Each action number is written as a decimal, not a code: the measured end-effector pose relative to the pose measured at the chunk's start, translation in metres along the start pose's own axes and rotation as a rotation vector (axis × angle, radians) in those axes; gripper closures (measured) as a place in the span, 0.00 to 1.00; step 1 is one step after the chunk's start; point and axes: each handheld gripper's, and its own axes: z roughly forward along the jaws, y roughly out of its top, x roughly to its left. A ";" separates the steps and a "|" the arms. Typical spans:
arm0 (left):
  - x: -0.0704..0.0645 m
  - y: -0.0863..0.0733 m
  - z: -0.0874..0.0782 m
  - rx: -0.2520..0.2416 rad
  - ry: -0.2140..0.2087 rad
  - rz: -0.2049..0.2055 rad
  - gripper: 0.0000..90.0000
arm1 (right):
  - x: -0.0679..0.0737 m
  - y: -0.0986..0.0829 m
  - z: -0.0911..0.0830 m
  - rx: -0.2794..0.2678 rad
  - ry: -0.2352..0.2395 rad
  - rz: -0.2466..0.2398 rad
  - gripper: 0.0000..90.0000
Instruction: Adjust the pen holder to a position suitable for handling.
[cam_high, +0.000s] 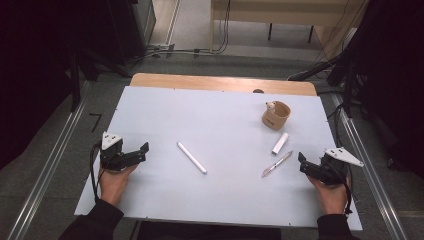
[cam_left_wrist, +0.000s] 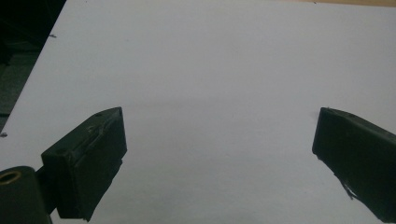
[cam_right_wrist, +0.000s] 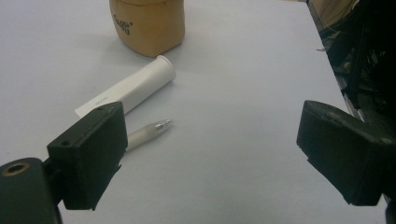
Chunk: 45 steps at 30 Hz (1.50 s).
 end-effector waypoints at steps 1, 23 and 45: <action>0.000 0.000 0.000 0.000 0.000 -0.001 0.04 | 0.000 0.000 0.000 -0.002 -0.002 0.003 0.08; 0.000 -0.001 0.001 0.008 0.008 0.004 0.04 | 0.025 0.040 0.022 -0.037 0.020 -0.014 0.08; 0.000 -0.001 0.004 0.009 0.005 -0.003 0.05 | 0.055 0.092 0.080 -0.066 0.098 -0.021 0.22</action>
